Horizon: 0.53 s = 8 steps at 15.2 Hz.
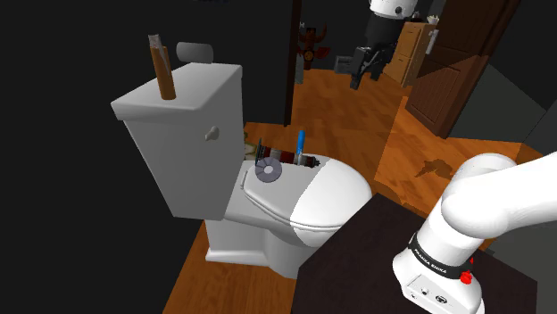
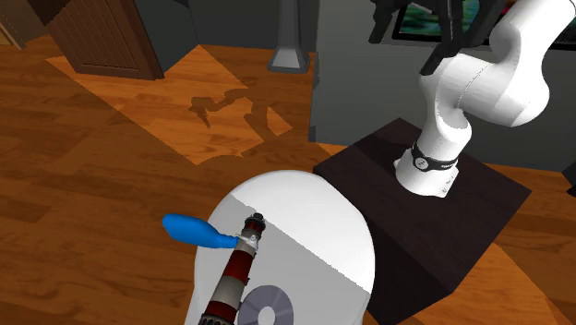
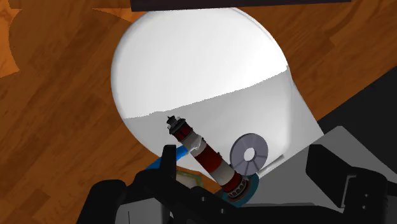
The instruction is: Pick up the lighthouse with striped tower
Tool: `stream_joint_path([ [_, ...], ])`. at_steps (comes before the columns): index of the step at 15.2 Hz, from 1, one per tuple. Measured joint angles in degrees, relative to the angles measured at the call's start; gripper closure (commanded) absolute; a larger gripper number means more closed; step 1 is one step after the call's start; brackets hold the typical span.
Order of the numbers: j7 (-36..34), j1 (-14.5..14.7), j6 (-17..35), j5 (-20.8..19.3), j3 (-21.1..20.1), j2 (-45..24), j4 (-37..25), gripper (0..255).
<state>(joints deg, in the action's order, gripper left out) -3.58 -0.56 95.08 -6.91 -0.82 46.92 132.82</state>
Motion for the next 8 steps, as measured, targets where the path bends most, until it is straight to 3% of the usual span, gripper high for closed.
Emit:
stream_joint_path([
  [3,1.51,0.32,2.37,-0.35,0.95,-0.69,1.55,0],
  [8,7.95,1.38,12.23,-1.82,5.12,-5.04,6.32,0],
])
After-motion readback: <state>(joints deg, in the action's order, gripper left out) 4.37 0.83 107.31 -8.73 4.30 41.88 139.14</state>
